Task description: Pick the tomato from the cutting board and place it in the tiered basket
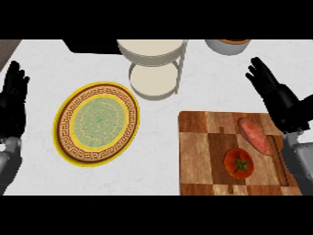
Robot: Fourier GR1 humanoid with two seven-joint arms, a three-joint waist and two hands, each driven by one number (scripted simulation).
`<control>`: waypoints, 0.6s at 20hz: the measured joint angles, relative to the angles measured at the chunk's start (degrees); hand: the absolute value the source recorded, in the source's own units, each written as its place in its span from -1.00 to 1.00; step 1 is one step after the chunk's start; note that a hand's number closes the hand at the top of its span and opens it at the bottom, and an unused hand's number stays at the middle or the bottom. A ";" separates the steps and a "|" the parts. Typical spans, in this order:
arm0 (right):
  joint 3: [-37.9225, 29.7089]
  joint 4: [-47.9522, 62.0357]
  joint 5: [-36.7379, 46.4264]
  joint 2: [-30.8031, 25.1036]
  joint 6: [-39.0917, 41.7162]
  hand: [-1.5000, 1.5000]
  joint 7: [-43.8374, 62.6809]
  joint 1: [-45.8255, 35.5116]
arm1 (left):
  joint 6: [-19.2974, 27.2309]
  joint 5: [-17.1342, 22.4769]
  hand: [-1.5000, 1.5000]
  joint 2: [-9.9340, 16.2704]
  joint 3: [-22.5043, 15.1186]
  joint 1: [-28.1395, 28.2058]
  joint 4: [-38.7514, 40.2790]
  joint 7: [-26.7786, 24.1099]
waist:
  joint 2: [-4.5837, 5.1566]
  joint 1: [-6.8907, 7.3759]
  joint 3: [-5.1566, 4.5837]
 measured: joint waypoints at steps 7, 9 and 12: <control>-1.31 -0.15 9.68 6.91 -19.77 -1.00 -0.70 -0.57 | -8.45 1.17 0.00 -4.12 -6.78 3.06 -1.13 -2.43 | -0.66 -3.25 0.14; -1.09 0.34 12.61 10.97 -27.15 -1.00 -1.19 0.66 | -11.24 1.80 0.00 -5.85 -9.27 3.98 -1.19 -3.36 | -0.63 -3.47 0.23; 0.52 -0.55 14.89 16.45 -36.36 -1.00 -6.39 1.74 | -14.09 2.05 0.00 -7.35 -11.89 5.18 -1.93 -4.22 | -0.70 -2.86 0.44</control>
